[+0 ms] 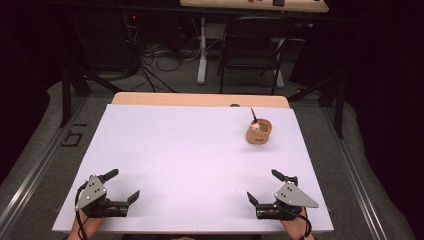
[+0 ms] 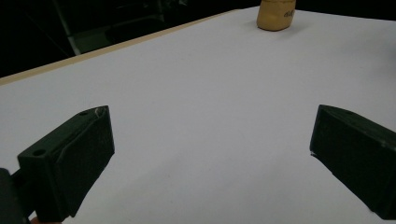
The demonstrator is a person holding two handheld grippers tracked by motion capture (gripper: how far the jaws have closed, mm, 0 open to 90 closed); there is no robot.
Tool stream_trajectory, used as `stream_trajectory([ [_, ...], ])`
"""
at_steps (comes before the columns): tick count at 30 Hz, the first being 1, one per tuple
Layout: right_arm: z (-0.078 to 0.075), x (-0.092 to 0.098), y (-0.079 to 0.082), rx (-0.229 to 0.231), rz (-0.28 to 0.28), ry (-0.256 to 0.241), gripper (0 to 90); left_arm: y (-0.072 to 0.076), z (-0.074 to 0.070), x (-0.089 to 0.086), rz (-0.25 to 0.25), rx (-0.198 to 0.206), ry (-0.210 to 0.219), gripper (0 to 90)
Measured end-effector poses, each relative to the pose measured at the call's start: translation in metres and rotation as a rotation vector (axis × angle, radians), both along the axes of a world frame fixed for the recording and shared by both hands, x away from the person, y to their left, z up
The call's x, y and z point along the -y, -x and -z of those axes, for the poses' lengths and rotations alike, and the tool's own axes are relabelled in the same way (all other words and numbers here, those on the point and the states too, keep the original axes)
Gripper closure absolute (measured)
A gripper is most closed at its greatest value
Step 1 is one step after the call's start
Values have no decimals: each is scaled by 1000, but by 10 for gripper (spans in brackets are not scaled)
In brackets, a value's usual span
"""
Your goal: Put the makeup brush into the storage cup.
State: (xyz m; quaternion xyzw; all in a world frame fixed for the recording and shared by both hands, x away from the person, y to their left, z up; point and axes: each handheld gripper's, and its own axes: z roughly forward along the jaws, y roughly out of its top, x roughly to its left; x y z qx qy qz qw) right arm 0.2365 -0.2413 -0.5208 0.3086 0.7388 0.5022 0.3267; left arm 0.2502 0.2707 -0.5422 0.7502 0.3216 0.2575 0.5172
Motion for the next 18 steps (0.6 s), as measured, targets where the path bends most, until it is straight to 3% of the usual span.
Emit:
stream_trajectory([
  [8, 1, 1, -2, 2, 1, -9, 0, 6, 0, -3, -7, 6, 20, 0],
  [18, 2, 2, -4, -10, -10, -1, 0, 0, 0, -1, 4, -3, 14, 0],
])
